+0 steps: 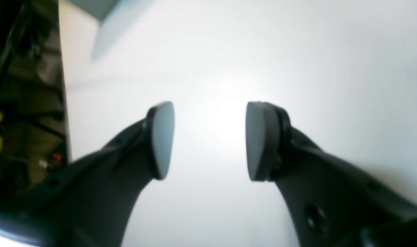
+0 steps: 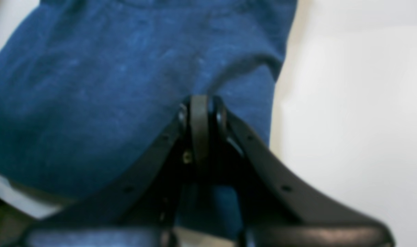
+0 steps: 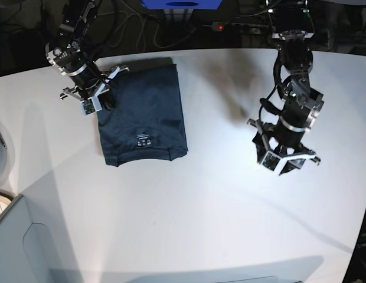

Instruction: Fold the T-shirt properly

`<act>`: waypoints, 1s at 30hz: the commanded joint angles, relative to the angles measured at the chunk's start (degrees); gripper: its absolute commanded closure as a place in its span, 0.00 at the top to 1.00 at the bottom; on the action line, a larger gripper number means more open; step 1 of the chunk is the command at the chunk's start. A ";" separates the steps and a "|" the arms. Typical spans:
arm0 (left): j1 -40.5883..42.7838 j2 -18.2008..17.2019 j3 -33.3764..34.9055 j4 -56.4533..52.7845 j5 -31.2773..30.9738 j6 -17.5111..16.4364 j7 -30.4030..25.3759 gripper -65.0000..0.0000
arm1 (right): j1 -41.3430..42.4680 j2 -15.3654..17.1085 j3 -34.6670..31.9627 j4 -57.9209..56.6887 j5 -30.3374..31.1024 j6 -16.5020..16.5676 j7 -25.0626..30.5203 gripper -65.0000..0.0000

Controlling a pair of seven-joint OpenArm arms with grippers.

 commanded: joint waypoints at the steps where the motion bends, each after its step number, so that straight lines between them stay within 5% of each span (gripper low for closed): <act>1: 0.25 -0.04 -1.03 1.38 -0.45 0.16 -1.05 0.49 | 0.04 -0.12 0.02 0.04 1.04 0.87 2.40 0.00; 16: 9.92 4.80 -19.76 3.93 -0.71 0.16 -0.96 0.49 | -3.30 0.06 0.11 2.50 1.04 0.87 8.73 0.00; 24: 15.72 4.88 -28.37 3.84 -13.72 0.16 -0.87 0.49 | -4.97 -0.12 3.27 -0.75 1.39 0.87 11.72 0.00; 30: 21.79 5.06 -33.47 3.93 -20.05 0.16 -0.87 0.48 | -8.40 0.06 7.49 7.16 13.08 0.87 11.72 0.00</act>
